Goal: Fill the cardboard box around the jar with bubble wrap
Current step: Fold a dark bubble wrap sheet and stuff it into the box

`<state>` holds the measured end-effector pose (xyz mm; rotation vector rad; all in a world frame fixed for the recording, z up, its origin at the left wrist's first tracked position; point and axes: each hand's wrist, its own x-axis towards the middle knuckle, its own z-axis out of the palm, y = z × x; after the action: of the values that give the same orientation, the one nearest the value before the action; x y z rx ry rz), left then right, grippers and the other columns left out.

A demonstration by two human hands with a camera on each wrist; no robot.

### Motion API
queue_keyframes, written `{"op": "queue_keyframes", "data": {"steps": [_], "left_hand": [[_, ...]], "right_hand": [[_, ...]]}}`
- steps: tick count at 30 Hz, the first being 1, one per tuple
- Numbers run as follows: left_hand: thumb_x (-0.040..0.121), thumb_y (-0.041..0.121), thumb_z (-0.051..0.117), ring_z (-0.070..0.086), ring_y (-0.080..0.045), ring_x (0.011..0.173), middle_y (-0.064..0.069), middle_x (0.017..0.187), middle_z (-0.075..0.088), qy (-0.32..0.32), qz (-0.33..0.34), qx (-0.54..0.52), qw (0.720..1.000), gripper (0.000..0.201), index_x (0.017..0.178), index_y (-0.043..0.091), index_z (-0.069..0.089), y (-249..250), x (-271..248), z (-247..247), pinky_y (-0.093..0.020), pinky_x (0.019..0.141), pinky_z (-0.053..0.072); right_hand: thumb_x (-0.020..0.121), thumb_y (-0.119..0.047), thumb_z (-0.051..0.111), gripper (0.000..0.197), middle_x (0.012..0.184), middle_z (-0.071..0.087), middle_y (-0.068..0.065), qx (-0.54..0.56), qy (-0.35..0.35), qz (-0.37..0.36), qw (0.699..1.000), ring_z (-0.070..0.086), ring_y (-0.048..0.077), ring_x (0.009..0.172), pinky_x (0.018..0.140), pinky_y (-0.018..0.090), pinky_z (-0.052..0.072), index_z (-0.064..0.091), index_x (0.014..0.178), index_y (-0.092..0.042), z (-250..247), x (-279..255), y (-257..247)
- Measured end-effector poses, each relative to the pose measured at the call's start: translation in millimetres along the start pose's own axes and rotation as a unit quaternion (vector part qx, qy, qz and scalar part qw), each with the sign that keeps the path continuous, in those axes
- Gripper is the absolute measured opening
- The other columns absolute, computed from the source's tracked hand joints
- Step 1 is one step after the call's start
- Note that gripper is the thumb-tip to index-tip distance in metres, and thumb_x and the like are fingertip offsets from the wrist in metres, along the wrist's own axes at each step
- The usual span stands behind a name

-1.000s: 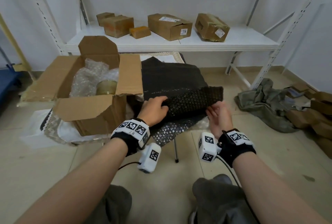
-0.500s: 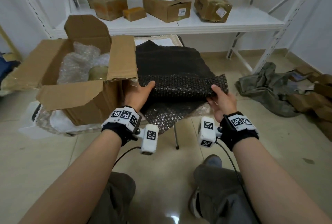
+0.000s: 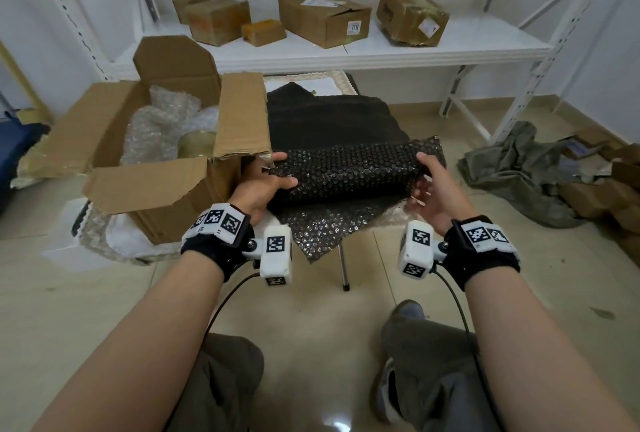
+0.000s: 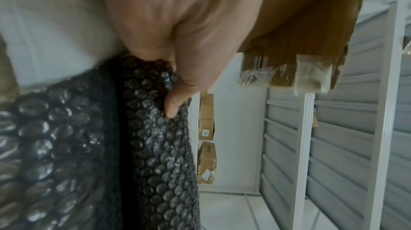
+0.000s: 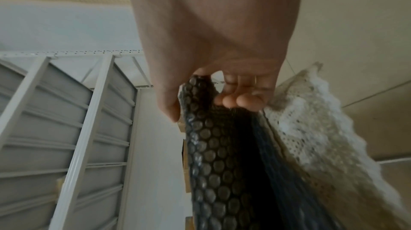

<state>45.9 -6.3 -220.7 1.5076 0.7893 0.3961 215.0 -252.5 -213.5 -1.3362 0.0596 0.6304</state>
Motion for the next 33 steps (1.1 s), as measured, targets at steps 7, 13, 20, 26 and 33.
{"op": "queue_keyframes", "data": {"steps": [7, 13, 20, 26, 33], "left_hand": [[0.07, 0.018, 0.078, 0.052, -0.02, 0.124, 0.001, 0.135, 0.054, 0.083, 0.016, 0.001, 0.996, 0.074, 0.137, 0.023, 0.047, -1, 10, -1, -0.042, 0.111, 0.04], [0.08, 0.018, 0.078, 0.048, -0.014, 0.118, 0.007, 0.126, 0.049, 0.094, 0.045, 0.007, 0.995, 0.072, 0.14, 0.018, 0.04, -3, 11, -4, -0.029, 0.104, 0.036], [0.081, 0.014, 0.072, 0.051, -0.023, 0.123, -0.002, 0.128, 0.054, 0.085, 0.109, 0.161, 0.977, 0.038, 0.115, 0.028, 0.061, -2, 7, 0, -0.042, 0.111, 0.038], [0.094, 0.011, 0.058, 0.029, -0.021, 0.143, -0.001, 0.153, 0.033, 0.007, 0.186, 0.35, 0.918, 0.029, 0.118, 0.023, 0.068, -5, -8, 8, -0.034, 0.12, 0.02], [0.072, 0.067, 0.07, 0.034, -0.018, 0.137, 0.008, 0.152, 0.038, -0.104, 0.153, 0.505, 0.843, 0.078, 0.14, 0.038, 0.046, 5, -19, 14, -0.043, 0.113, 0.03]], "right_hand": [[0.089, -0.036, 0.073, 0.029, 0.084, 0.061, 0.004, -0.157, -0.063, -0.004, 0.985, 0.052, 0.014, 0.063, 0.061, 0.027, 0.046, 0.062, 0.097, -0.01, -9, -6, -8], [0.087, -0.041, 0.074, 0.034, 0.061, 0.053, 0.001, -0.238, -0.002, -0.037, 0.97, 0.047, 0.014, 0.052, 0.054, 0.025, 0.042, 0.056, 0.074, -0.015, -12, -3, -14], [0.091, -0.016, 0.071, 0.016, 0.084, 0.063, 0.008, -0.236, 0.016, -0.01, 0.972, 0.061, 0.017, 0.072, 0.066, 0.03, 0.054, 0.058, 0.084, -0.009, -15, 2, -11], [0.087, 0.001, 0.07, 0.052, 0.106, 0.061, 0.014, -0.208, 0.066, -0.041, 0.975, 0.06, 0.023, 0.086, 0.054, 0.03, 0.043, 0.044, 0.13, -0.014, -9, 10, -4], [0.091, 0.004, 0.062, 0.056, 0.107, 0.059, 0.015, -0.045, 0.074, -0.069, 0.994, 0.056, 0.017, 0.069, 0.046, 0.02, 0.043, 0.04, 0.14, -0.013, -1, 7, -8]]}}
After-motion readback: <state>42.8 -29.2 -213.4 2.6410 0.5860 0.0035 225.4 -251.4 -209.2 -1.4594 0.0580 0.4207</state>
